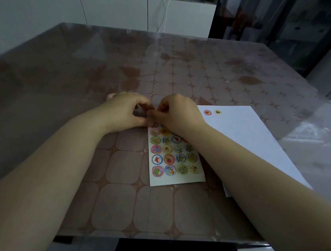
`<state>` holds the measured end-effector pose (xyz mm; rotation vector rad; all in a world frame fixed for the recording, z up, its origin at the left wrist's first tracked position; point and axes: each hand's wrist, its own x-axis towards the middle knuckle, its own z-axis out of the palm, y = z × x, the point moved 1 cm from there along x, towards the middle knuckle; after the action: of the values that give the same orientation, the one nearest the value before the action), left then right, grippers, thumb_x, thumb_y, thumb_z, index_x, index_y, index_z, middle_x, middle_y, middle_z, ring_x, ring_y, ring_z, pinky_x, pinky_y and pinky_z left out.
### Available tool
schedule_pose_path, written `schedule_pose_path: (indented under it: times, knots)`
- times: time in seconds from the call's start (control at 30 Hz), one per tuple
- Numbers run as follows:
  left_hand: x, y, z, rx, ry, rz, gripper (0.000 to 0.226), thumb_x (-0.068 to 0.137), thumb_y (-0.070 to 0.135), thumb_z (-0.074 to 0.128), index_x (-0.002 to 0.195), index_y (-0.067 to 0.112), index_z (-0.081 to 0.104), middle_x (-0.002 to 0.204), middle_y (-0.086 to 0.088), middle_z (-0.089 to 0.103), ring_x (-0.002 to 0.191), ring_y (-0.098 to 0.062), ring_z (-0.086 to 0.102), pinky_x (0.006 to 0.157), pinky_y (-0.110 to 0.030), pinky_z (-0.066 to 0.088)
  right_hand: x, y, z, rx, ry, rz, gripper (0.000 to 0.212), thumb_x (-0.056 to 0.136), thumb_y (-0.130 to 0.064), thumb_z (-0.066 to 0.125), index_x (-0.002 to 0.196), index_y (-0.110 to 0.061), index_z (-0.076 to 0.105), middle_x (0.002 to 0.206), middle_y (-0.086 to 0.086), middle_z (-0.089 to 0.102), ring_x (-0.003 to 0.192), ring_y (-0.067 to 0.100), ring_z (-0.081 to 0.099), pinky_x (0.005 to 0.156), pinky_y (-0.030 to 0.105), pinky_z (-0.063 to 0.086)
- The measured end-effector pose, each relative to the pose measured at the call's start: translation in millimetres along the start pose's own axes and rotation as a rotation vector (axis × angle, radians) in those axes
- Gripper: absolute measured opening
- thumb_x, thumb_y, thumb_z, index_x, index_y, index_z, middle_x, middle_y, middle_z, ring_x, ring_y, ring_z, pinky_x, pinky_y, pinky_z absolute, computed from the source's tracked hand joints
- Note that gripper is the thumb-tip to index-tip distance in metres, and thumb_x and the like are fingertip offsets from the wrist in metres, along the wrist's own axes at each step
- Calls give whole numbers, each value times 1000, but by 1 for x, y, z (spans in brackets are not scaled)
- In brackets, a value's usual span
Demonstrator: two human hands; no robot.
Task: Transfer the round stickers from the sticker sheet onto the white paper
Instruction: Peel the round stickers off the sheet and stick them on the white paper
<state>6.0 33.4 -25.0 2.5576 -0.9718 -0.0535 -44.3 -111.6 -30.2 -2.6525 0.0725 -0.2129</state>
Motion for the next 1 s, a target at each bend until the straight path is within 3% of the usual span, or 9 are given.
schedule_pose_path:
  times: [0.13, 0.3, 0.43, 0.57, 0.73, 0.87, 1.0]
  knots:
    - [-1, 1, -1, 7, 19, 4, 48, 52, 63, 55, 93, 40, 63, 99, 14, 62, 103, -11, 51, 89, -32, 23, 1, 0, -1, 32, -22, 15, 23, 78, -46, 65, 73, -23, 62, 75, -1, 63, 80, 22, 62, 80, 39, 47]
    - [-1, 3, -3, -10, 27, 20, 39, 53, 61, 58, 85, 40, 60, 90, 21, 62, 101, -7, 52, 92, -33, 25, 1, 4, -3, 185, -88, 58, 15, 75, -40, 69, 69, -26, 64, 61, -8, 57, 58, 11, 55, 61, 30, 50]
    - [-1, 1, -2, -60, 17, 9, 38, 58, 58, 72, 88, 38, 59, 90, 18, 63, 97, -7, 56, 97, -39, 32, -1, 5, -5, 264, -105, 56, 9, 77, -31, 68, 76, -22, 69, 66, -7, 61, 62, 9, 57, 60, 28, 48]
    - [0, 1, -1, -91, -20, -18, 54, 45, 70, 59, 92, 43, 60, 86, 23, 60, 92, -8, 56, 96, -45, 38, -3, 5, -4, 286, -90, 50, 5, 77, -29, 67, 78, -25, 68, 73, -7, 63, 71, 12, 61, 68, 32, 52]
    - [0, 2, -1, -118, -16, -33, 46, 36, 79, 50, 74, 53, 56, 87, 20, 62, 92, -10, 57, 96, -45, 39, -2, 9, -7, 300, -84, 66, 4, 79, -27, 66, 79, -24, 69, 64, -9, 62, 53, 5, 56, 58, 29, 52]
    - [1, 0, 0, -156, -11, -39, 46, 36, 79, 53, 73, 52, 58, 88, 15, 65, 91, -10, 57, 95, -46, 40, -2, 10, -6, 306, -78, 66, 5, 80, -29, 67, 78, -25, 70, 65, -12, 61, 58, 4, 58, 53, 21, 47]
    - [1, 0, -1, -146, 11, -49, 39, 38, 72, 64, 69, 50, 57, 83, 20, 63, 88, -9, 56, 96, -46, 39, 0, 13, -8, 331, -62, 81, 7, 81, -27, 68, 75, -25, 68, 71, -8, 63, 71, 13, 63, 61, 25, 51]
